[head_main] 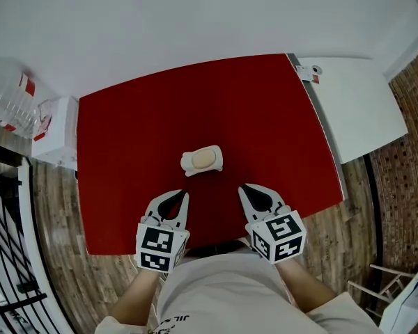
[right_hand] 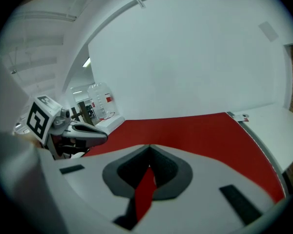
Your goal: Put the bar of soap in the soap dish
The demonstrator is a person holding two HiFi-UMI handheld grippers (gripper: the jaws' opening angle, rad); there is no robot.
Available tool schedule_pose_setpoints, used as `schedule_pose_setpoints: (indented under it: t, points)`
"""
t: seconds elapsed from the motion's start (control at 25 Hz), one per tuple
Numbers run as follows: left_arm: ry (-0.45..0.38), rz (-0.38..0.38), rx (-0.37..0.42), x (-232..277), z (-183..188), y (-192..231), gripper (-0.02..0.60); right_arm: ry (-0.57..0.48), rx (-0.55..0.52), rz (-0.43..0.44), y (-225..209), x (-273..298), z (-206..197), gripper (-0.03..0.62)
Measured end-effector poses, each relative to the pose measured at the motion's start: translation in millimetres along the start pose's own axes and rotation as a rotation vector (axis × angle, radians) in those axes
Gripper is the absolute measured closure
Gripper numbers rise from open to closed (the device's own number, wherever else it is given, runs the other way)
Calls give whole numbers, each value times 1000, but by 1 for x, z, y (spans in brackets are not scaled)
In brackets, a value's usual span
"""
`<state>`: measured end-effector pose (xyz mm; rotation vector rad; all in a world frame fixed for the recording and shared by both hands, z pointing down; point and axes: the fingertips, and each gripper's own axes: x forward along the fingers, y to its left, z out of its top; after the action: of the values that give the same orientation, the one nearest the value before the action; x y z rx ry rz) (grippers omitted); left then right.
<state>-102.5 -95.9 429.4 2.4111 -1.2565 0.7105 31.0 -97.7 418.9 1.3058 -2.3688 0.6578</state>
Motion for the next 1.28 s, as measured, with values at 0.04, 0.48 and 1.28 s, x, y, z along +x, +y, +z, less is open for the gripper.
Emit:
schedule_pose_setpoints:
  t: [0.04, 0.48, 1.28]
  points:
    - [-23, 32, -37, -7, -1, 0, 574, -2, 1, -1, 2, -3, -1, 589]
    - [-76, 120, -127, -30, -19, -21, 574, -10, 13, -4, 10, -20, -12, 589]
    - [-77, 137, -134, -42, -25, -15, 574, -8, -8, 46, 32, -13, -11, 589]
